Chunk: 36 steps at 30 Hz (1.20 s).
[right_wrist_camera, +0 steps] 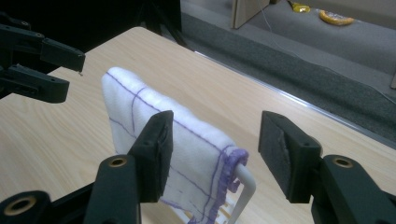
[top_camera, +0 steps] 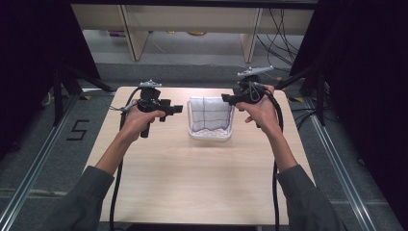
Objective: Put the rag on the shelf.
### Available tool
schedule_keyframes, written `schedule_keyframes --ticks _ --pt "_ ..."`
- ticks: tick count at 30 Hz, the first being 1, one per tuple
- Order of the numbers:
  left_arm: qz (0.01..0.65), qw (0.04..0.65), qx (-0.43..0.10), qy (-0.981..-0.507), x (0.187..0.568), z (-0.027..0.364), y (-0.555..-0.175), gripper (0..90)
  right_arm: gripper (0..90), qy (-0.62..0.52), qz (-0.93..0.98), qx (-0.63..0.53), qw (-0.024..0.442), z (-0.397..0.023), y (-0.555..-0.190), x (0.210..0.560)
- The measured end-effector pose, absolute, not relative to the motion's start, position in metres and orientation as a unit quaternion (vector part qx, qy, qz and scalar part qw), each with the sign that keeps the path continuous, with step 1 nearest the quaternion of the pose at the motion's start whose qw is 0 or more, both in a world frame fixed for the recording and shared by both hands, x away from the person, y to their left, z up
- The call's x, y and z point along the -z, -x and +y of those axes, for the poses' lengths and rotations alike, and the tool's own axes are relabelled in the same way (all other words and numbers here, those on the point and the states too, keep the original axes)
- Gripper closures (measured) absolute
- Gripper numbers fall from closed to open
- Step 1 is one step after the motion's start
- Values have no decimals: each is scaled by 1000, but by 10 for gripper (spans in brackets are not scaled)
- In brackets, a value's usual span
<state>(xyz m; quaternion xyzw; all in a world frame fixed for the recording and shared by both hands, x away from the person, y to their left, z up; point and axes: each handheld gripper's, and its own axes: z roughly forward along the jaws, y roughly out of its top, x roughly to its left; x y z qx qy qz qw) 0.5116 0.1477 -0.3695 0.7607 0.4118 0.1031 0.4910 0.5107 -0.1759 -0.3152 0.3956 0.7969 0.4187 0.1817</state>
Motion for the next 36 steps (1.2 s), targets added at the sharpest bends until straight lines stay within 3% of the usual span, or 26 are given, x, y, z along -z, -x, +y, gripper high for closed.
schedule_keyframes --ticks 26,36 --pt "377 504 -101 -771 369 146 -466 290 339 -394 780 -454 172 -181 -479 323" --pt "370 508 -107 -770 379 151 -443 278 337 -385 778 -465 172 -183 -466 330"
